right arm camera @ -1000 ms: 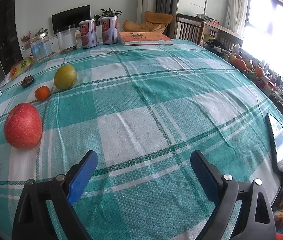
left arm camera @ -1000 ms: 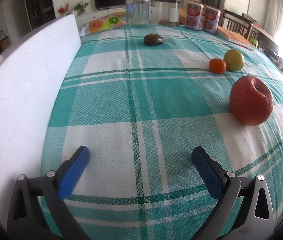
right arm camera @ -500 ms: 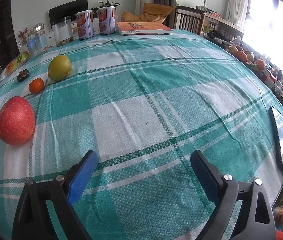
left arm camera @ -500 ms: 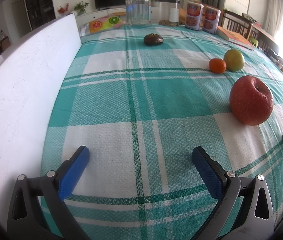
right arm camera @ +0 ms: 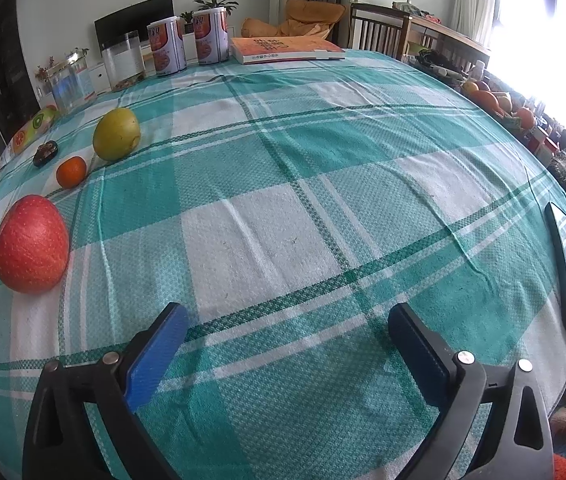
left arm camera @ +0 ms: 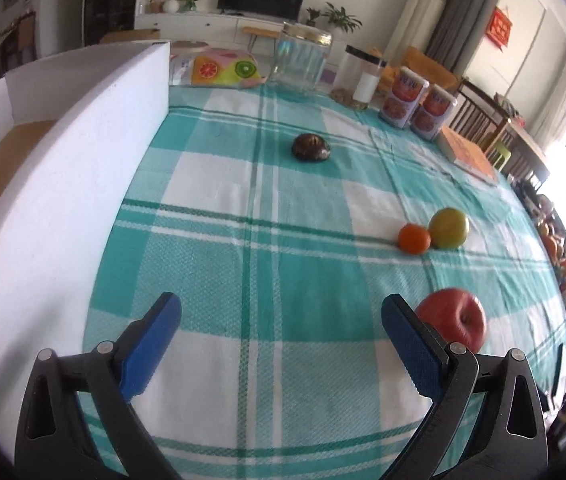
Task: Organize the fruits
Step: 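Grasp the dark brown round fruit with the left tool, then grasp the red apple with the right tool while the left tool holds the dark fruit, then lower both fruits into the cardboard box and open both tools, then move both tools back over the table toward the tangerine and yellow fruit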
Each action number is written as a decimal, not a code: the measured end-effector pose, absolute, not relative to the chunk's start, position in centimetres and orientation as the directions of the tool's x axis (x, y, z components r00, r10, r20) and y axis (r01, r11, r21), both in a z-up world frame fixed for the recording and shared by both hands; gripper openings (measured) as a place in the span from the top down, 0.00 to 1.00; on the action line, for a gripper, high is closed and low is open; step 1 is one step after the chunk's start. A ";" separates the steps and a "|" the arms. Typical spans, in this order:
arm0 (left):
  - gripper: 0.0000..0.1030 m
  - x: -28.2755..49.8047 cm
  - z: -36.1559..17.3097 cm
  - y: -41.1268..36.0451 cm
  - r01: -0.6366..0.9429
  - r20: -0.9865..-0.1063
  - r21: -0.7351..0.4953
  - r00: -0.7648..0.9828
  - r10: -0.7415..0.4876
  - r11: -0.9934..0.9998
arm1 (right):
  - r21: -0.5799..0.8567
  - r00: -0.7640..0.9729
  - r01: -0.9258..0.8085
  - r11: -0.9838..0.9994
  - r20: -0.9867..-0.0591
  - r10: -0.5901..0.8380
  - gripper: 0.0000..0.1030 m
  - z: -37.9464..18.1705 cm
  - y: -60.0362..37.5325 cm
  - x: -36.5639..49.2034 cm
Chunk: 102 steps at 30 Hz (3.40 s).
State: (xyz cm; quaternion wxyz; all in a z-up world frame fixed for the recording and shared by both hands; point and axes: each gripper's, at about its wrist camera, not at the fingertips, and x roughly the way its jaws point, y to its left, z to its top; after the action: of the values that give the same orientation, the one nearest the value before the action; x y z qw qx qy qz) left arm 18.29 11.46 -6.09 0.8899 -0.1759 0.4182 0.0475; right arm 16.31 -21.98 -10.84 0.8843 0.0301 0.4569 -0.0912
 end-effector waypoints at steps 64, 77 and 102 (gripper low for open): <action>0.53 4.3 -3.8 33.5 -0.571 -0.874 -0.208 0.473 0.111 0.795 | 0.299 0.139 -0.779 0.552 -0.776 0.615 0.34 -0.5 20.2 11.4; 0.11 4.3 1.8 24.9 -0.429 -0.751 -0.155 0.637 0.176 0.890 | 0.290 0.497 -0.593 0.752 -0.603 0.624 0.00 4.2 4.1 15.3; 0.05 11.3 -4.6 1.6 -0.029 -0.756 0.086 0.650 0.084 0.996 | 0.159 0.699 0.046 0.986 -0.710 0.082 0.00 -8.2 -21.8 15.7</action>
State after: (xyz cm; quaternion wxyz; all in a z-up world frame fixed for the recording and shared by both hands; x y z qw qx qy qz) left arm 11.27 1.60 -4.64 0.9076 0.0329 0.4174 0.0313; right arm 15.69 -21.80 -8.23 0.9180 0.0826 0.3878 0.0097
